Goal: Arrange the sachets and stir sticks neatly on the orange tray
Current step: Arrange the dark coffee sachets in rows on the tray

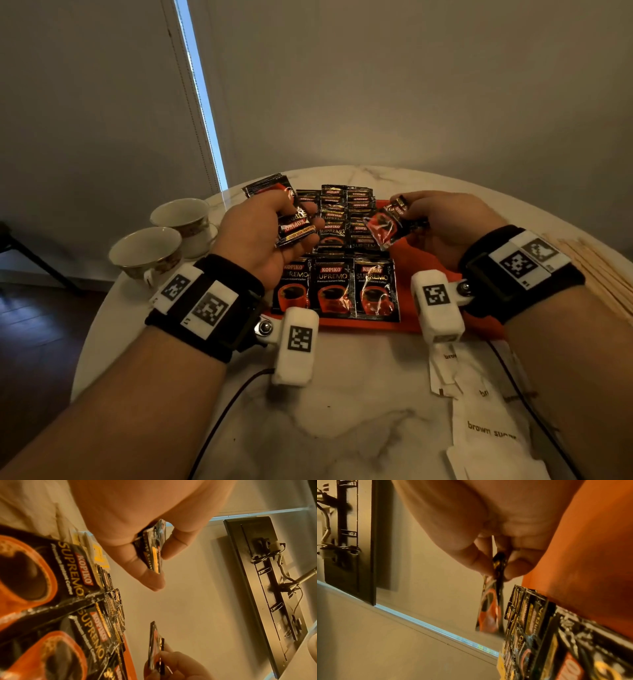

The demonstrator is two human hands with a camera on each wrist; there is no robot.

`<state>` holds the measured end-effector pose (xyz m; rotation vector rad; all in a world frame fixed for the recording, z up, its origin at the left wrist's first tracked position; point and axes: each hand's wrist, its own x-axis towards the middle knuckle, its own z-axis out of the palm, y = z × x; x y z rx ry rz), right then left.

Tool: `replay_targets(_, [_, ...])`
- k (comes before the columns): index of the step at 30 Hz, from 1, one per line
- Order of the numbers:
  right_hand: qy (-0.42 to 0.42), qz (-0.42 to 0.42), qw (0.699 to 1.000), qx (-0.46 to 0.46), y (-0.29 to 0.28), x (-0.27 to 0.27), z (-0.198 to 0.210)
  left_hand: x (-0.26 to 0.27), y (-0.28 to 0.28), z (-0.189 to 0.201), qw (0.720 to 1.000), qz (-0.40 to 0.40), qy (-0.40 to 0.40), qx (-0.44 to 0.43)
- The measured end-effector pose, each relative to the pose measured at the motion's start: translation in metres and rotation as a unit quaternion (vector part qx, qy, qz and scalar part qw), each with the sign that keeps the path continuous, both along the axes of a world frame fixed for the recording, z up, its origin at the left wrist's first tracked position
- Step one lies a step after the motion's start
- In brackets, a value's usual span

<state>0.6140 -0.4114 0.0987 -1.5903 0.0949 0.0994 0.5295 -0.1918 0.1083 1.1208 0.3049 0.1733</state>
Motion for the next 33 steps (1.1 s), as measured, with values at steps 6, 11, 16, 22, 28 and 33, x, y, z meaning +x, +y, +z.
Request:
replay_targets(6, [0.006, 0.124, 0.985, -0.119, -0.001, -0.01, 0.005, 0.0, 0.0, 0.0, 1.0, 0.0, 0.003, -0.003])
replay_targets(11, [0.011, 0.202, 0.951, -0.233, 0.004, -0.019, 0.005, 0.0, 0.0, 0.0, 1.0, -0.002, 0.005, -0.004])
replay_targets(16, [-0.007, 0.21, 0.927, -0.31, 0.011, -0.026, 0.006, 0.001, 0.001, -0.001, 1.0, -0.003, 0.003, -0.006])
replay_targets(22, [-0.006, 0.197, 0.917, -0.348, 0.015, -0.028, 0.006, 0.001, 0.002, 0.0, 1.0, -0.01, -0.001, -0.009])
replay_targets(28, [0.0, 0.188, 0.913, -0.363, 0.015, -0.028, 0.004, 0.0, -0.001, 0.0, 0.999, -0.033, -0.001, -0.013])
replay_targets(33, [-0.031, 0.172, 0.93, -0.324, 0.015, -0.029, 0.01, -0.004, -0.004, 0.002, 0.998, -0.066, 0.009, -0.002])
